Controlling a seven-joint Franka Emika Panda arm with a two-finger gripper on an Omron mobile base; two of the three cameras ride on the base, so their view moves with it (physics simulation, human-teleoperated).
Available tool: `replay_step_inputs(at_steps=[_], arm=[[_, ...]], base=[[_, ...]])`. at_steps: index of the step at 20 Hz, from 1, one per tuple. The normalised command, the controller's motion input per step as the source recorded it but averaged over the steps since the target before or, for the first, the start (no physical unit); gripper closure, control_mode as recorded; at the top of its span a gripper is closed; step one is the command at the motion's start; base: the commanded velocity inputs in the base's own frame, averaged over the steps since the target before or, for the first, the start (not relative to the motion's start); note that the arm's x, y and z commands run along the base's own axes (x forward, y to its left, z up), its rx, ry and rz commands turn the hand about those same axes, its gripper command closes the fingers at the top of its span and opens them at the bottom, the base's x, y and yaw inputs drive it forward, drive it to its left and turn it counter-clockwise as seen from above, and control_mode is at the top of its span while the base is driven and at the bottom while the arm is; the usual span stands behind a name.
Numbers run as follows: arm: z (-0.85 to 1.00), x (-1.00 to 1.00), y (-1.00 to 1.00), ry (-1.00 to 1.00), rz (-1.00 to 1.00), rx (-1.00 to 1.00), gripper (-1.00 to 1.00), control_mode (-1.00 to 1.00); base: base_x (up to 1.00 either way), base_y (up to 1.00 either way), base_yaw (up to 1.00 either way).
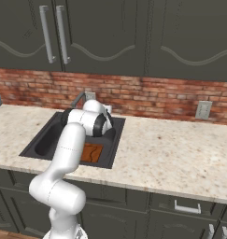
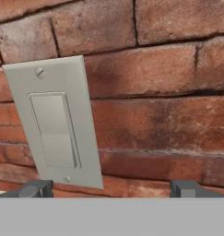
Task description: Turn on the sink faucet with hot water and rinse the cutting board for ten seconds, then turn off the faucet. Push the cutting board to reach the water if necessary.
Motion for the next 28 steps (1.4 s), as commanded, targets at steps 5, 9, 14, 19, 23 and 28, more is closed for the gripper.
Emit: replay_step_inputs(at_steps=[5,9,14,19,23,28], arm=[[0.00,0.02,0.00,0.00,0.00,0.00,-1.00,-1.00],[0.00,0.02,0.00,0.00,0.00,0.00,-1.00,-1.00],[0.00,0.00,0.00,0.00,0.00,0.00,-1.00,-1.00],[0.00,0.00,-0.06,0.00,0.00,0.01,-1.00,-1.00],[0.00,0.00,-0.13,0.00,0.00,0.01,-1.00,-1.00],[0.00,0.00,-0.16,0.00,0.00,0.01,-1.00,-1.00]], base=[[0.00,0.00,0.00],[0.00,0.00,0.00],[0.00,0.00,0.00],[0.00,0.00,0.00],[0.00,0.00,0.00],[0.00,0.00,0.00]])
